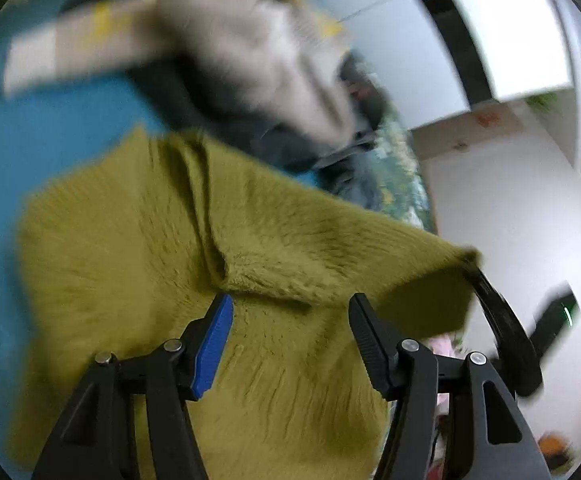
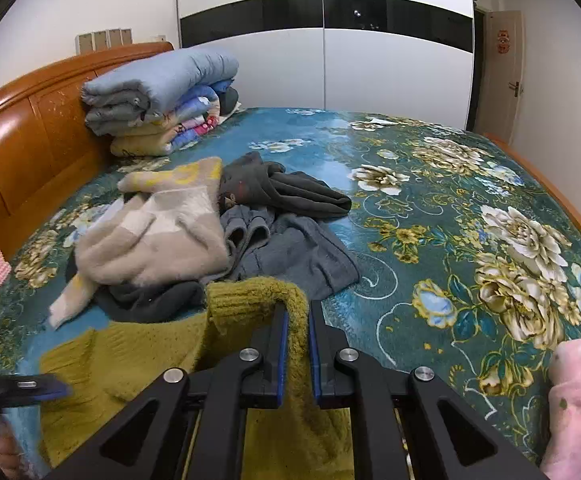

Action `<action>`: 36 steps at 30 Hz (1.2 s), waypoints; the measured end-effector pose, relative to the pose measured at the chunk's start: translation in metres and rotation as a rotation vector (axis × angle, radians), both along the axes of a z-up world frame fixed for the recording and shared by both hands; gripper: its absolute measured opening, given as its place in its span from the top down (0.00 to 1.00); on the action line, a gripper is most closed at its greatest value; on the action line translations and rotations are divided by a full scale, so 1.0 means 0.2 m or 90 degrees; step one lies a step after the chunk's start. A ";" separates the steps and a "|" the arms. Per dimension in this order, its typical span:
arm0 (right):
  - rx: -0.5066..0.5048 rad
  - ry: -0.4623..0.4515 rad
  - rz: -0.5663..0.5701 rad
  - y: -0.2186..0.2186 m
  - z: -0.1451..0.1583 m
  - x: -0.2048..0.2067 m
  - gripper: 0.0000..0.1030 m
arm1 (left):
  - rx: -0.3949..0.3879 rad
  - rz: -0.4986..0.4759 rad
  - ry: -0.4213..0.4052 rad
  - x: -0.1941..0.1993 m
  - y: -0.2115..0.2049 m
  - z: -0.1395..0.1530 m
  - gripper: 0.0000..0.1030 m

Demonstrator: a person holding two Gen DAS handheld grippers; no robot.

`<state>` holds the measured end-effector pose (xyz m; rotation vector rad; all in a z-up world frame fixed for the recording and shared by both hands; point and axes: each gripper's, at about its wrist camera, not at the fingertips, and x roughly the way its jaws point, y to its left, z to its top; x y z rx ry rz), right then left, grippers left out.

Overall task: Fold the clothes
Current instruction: 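Lift the sweater with both grippers and shake it out in the air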

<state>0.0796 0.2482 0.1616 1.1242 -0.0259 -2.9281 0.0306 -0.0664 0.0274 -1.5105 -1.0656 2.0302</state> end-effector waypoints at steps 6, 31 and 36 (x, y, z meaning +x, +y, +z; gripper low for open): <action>-0.014 -0.001 0.010 0.01 -0.02 0.07 0.90 | 0.054 0.060 -0.115 -0.08 0.08 -0.18 0.40; 0.084 0.227 -0.010 0.01 0.71 0.33 0.90 | -0.025 0.085 0.426 0.10 -0.09 1.35 0.91; 0.089 0.331 0.003 -0.04 1.01 0.62 0.90 | -0.005 0.071 0.555 0.47 -0.14 1.60 0.91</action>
